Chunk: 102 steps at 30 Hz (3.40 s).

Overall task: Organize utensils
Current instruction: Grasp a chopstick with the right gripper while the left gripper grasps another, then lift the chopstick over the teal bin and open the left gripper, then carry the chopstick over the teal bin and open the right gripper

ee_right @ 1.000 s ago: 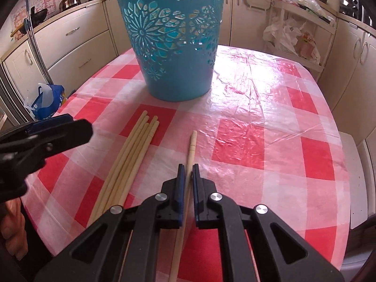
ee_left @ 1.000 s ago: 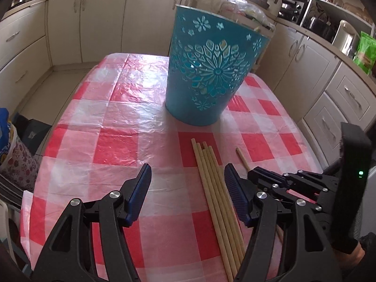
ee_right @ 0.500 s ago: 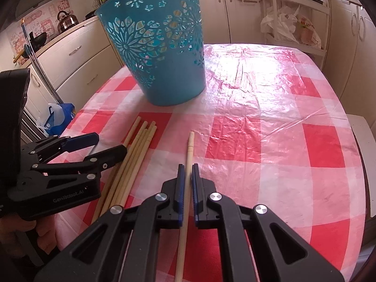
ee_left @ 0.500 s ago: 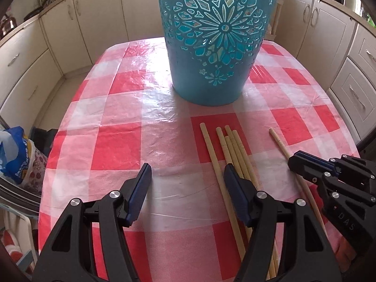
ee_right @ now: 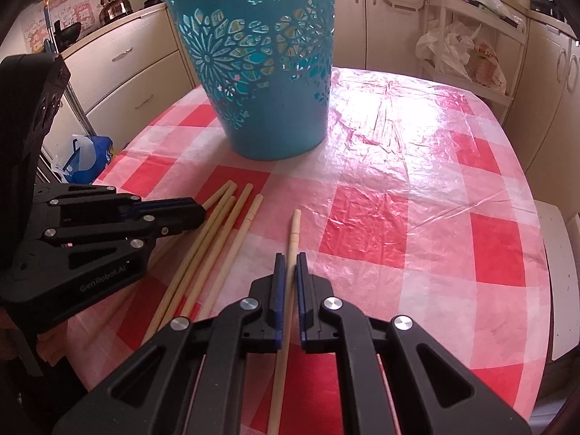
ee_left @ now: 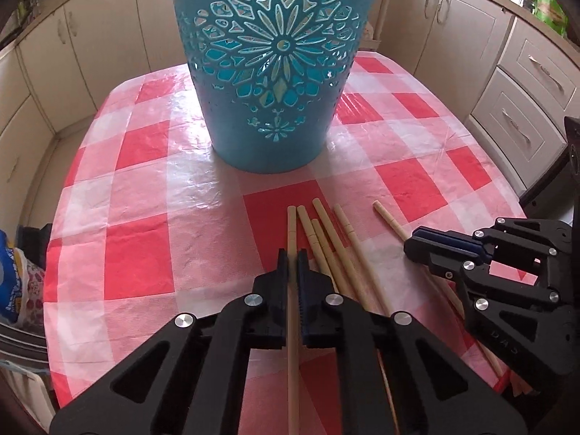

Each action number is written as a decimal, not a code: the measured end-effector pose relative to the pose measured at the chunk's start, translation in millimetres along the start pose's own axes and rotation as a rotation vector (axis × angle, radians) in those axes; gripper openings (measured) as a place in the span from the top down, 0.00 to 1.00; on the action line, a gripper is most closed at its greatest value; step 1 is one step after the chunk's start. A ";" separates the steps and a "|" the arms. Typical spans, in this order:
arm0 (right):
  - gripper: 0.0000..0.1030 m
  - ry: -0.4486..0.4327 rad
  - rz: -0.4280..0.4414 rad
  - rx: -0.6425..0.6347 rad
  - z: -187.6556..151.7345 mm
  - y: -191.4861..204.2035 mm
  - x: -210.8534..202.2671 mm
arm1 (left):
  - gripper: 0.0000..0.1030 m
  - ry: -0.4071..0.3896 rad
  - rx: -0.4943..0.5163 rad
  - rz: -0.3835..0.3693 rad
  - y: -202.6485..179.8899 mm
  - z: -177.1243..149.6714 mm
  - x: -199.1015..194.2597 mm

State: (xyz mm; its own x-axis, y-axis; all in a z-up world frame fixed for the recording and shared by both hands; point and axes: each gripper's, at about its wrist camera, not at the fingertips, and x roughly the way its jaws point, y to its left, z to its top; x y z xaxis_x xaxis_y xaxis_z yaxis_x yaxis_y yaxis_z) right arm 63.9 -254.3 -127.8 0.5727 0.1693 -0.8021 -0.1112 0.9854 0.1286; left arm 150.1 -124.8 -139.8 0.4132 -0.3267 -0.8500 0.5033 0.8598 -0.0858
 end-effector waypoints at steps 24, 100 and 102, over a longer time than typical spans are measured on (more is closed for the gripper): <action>0.94 -0.059 0.111 0.189 -9.6 -22.1 -3.2 | 0.95 -0.593 -0.196 -0.073 48.1 21.8 -168.2; 0.94 -0.314 0.267 0.360 -19.2 -30.6 -62.9 | 0.77 -0.620 -0.384 -0.005 79.7 -50.3 -110.5; 0.94 -0.389 0.290 0.345 -6.6 -20.2 -84.6 | 0.76 -0.607 -0.403 -0.015 83.0 -61.8 -112.2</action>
State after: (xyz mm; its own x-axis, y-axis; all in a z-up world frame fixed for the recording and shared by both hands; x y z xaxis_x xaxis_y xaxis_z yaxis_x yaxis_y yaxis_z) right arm 12.4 -288.6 -66.4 0.8210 0.3614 -0.4419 -0.0744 0.8352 0.5449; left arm 98.7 7.5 -83.6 0.8157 -0.3989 -0.4189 0.2417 0.8930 -0.3797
